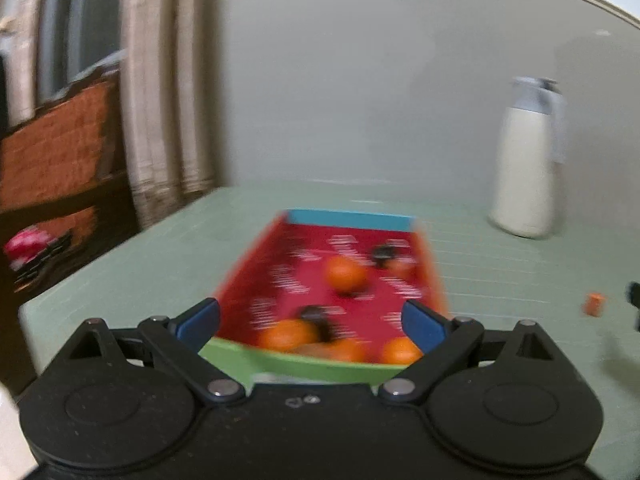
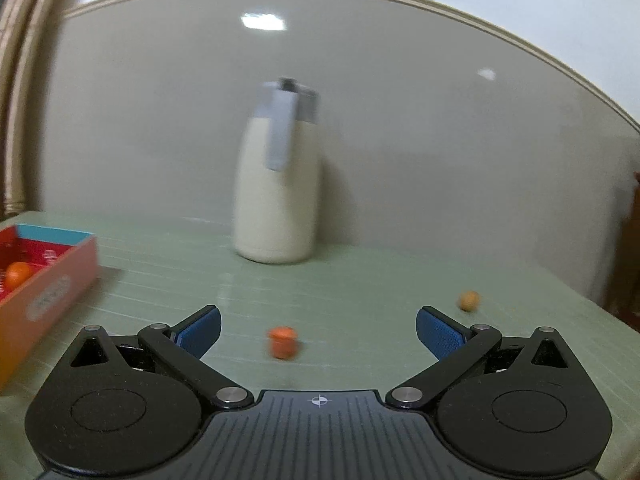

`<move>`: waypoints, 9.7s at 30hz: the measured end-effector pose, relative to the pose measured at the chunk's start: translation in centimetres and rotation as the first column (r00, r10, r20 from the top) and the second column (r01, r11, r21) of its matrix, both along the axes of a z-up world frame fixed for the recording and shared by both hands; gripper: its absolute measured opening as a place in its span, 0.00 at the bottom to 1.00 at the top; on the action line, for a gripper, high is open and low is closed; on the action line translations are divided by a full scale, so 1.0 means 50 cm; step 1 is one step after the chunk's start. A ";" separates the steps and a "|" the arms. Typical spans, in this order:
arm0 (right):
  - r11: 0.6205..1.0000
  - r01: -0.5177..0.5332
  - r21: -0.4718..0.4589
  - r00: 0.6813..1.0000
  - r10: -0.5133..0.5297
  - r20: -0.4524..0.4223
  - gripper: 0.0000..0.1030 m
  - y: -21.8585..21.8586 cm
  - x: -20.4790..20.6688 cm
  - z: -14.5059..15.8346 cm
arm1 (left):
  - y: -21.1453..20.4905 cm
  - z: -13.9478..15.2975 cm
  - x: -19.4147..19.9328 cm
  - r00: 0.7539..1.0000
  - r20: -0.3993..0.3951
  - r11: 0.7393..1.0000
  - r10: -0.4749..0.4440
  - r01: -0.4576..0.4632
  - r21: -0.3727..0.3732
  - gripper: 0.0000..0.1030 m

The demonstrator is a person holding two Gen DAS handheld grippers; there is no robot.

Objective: Organize fruits

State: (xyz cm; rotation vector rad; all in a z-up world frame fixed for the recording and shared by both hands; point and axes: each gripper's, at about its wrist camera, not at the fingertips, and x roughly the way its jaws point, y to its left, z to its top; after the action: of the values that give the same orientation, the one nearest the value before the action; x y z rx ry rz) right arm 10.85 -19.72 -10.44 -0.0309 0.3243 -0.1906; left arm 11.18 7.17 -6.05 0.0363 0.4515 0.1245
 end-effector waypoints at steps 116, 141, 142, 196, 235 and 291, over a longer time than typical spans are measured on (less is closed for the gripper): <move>0.986 0.125 0.107 0.989 -0.114 -0.098 0.99 -0.185 0.127 -0.002 | 0.009 -0.027 0.084 0.980 0.034 0.971 0.195 -0.198 0.137 0.90; 0.946 0.255 0.198 0.938 -0.193 -0.289 0.30 -0.458 0.350 -0.067 | 0.050 -0.029 0.084 0.923 0.071 0.918 0.378 -0.384 0.099 0.93; 0.947 0.252 0.197 0.939 -0.189 -0.289 0.25 -0.459 0.350 -0.067 | 0.052 -0.030 0.084 0.922 0.067 0.917 0.381 -0.386 0.099 0.93; 0.786 -0.533 0.313 0.805 0.585 -0.097 0.83 0.256 0.085 0.119 | 0.177 0.004 -0.008 0.950 -0.040 0.950 0.311 -0.310 0.035 0.94; 0.877 -0.343 0.336 0.920 0.386 -0.069 1.00 0.104 -0.207 0.263 | 0.001 0.219 -0.258 0.999 -0.003 0.999 0.043 -0.043 -0.012 0.94; 0.882 -0.354 0.312 0.922 0.386 -0.046 1.00 0.128 -0.212 0.273 | 0.007 0.219 -0.252 1.000 -0.014 0.999 0.024 -0.024 -0.041 0.94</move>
State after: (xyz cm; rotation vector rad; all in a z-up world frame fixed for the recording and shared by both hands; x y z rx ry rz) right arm 0.24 -13.30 3.23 0.1969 0.4448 0.2445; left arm -1.43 7.50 4.91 -0.0092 0.4676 0.1386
